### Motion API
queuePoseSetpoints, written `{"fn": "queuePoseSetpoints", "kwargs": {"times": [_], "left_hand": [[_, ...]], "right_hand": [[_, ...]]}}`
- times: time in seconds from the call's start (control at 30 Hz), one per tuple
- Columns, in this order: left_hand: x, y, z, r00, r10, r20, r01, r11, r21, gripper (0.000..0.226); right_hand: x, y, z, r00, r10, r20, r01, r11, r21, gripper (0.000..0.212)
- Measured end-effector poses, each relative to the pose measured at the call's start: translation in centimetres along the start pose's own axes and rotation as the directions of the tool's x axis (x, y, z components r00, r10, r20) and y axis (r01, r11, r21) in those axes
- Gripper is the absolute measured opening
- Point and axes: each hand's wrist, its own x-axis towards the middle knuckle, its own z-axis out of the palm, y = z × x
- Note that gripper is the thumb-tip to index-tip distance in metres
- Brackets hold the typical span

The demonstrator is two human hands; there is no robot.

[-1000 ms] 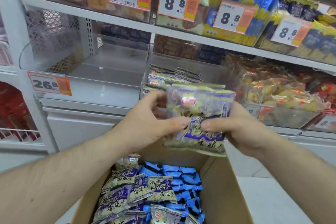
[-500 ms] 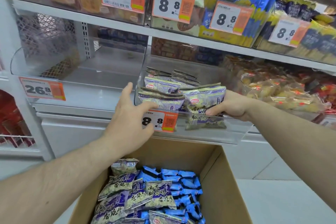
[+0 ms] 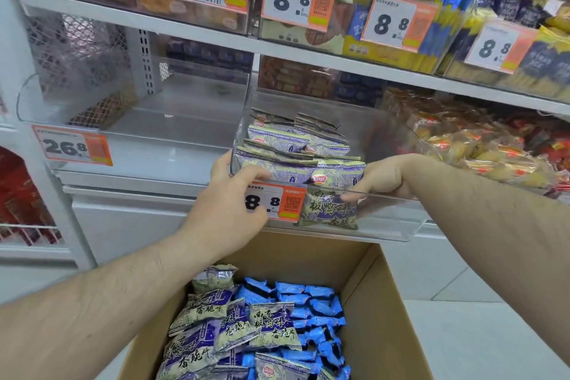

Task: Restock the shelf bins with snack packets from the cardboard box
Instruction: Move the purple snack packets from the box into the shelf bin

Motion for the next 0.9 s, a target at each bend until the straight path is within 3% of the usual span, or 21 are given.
{"fn": "queuePoseSetpoints", "kwargs": {"times": [0.1,0.2,0.27,0.33,0.4,0.43,0.47,0.53,0.57,0.6,0.63,0.67,0.7,0.73,0.77,0.8,0.83,0.9], "left_hand": [[0.0,0.1,0.2,1.000,-0.001,0.005,0.001,1.000,0.011,0.045],[-0.2,-0.2,0.4,0.999,-0.001,-0.040,0.003,0.999,0.046,0.045],[-0.4,-0.3,0.5,0.963,0.193,-0.190,-0.160,0.971,0.177,0.039],[-0.6,-0.2,0.5,0.850,0.462,-0.253,-0.402,0.879,0.257,0.032],[-1.2,-0.1,1.1,0.794,0.591,-0.145,-0.563,0.804,0.193,0.026],[-1.6,0.0,1.6,0.797,0.602,-0.044,-0.591,0.793,0.149,0.024],[-2.1,0.0,2.0,0.816,0.571,0.093,-0.578,0.807,0.121,0.022],[-2.8,-0.4,2.9,0.817,0.416,0.399,-0.497,0.859,0.123,0.022],[-3.1,-0.8,3.4,0.786,0.316,0.531,-0.452,0.880,0.146,0.023],[-3.3,-1.3,3.9,0.732,0.213,0.647,-0.422,0.887,0.186,0.024],[-3.5,-1.9,4.2,0.665,0.125,0.737,-0.418,0.879,0.229,0.026],[-3.7,-2.4,4.5,0.597,0.060,0.800,-0.434,0.863,0.260,0.028],[-3.9,-3.0,4.8,0.541,0.006,0.841,-0.448,0.849,0.282,0.028],[-4.2,-3.6,5.0,0.498,-0.038,0.866,-0.447,0.845,0.294,0.026],[-4.3,-4.0,5.2,0.472,-0.066,0.879,-0.433,0.851,0.297,0.024],[-4.5,-4.3,5.4,0.461,-0.078,0.884,-0.421,0.858,0.295,0.023],[-4.7,-4.5,5.6,0.458,-0.078,0.886,-0.418,0.860,0.292,0.024],[-5.1,-4.8,6.2,0.445,-0.083,0.892,-0.413,0.865,0.286,0.027]], "right_hand": [[-0.8,0.1,-0.2,0.997,-0.040,0.072,0.032,0.993,0.114,0.103],[-1.4,0.1,0.1,0.999,-0.003,-0.045,0.004,1.000,0.019,0.116],[-2.4,-0.3,0.8,0.966,0.009,-0.257,-0.051,0.986,-0.157,0.131],[-3.4,-0.2,1.5,0.868,-0.036,-0.495,-0.097,0.966,-0.240,0.140],[-4.1,0.4,2.4,0.710,-0.155,-0.687,-0.056,0.960,-0.275,0.133],[-4.3,0.9,3.2,0.593,-0.258,-0.763,0.002,0.948,-0.319,0.123],[-4.4,1.6,4.4,0.439,-0.385,-0.812,0.074,0.916,-0.394,0.104],[-4.2,3.0,8.4,0.048,-0.643,-0.764,0.238,0.750,-0.617,0.050],[-3.6,4.0,10.7,-0.064,-0.708,-0.704,0.300,0.659,-0.690,0.028],[-2.8,5.2,13.0,-0.067,-0.746,-0.663,0.347,0.605,-0.716,0.018],[-1.8,6.3,15.1,0.023,-0.769,-0.639,0.364,0.602,-0.711,0.016],[-0.4,7.6,16.6,0.198,-0.764,-0.614,0.338,0.641,-0.689,0.017],[0.8,8.6,17.8,0.426,-0.699,-0.574,0.257,0.702,-0.665,0.017],[2.5,10.0,18.4,0.664,-0.561,-0.495,0.130,0.738,-0.662,0.015],[4.0,11.3,18.8,0.849,-0.372,-0.374,0.006,0.715,-0.699,0.015],[5.3,12.9,19.1,0.952,-0.171,-0.255,-0.070,0.686,-0.724,0.019],[6.4,14.4,19.3,0.985,0.008,-0.171,-0.131,0.677,-0.724,0.026],[8.1,17.4,19.6,0.962,0.234,-0.139,-0.261,0.651,-0.712,0.035]]}}
